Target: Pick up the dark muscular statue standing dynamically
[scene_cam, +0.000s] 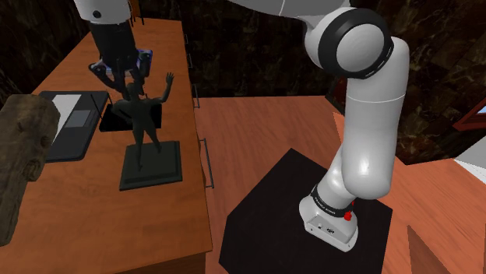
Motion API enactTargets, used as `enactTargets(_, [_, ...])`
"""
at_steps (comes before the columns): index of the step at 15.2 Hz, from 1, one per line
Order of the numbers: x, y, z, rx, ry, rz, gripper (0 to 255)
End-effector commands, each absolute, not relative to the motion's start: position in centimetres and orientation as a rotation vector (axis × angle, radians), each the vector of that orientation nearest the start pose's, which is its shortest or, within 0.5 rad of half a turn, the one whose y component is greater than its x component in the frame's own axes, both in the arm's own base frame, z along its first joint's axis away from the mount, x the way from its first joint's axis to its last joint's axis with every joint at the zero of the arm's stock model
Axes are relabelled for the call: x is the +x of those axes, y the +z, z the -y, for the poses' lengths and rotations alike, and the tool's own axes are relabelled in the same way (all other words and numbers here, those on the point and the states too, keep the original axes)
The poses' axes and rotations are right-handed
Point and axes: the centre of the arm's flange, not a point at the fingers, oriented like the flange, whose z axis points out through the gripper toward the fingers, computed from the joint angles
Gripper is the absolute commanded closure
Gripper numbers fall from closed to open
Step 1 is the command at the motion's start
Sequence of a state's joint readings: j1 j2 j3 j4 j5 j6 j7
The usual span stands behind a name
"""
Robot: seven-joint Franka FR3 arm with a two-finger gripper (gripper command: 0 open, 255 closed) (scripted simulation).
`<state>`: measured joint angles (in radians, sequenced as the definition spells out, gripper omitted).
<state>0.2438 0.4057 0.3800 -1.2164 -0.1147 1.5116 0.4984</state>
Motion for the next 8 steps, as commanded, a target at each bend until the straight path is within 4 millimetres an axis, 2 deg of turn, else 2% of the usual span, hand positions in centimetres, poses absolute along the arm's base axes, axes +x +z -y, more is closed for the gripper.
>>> enactTargets(1, [57.0, 56.2, -33.1, -3.150, 0.138, 0.160, 255])
enactTargets(6, [57.0, 58.8, -33.1, -3.150, 0.138, 0.160, 255])
enactTargets(8, [57.0, 58.9, -33.1, -3.150, 0.138, 0.160, 255])
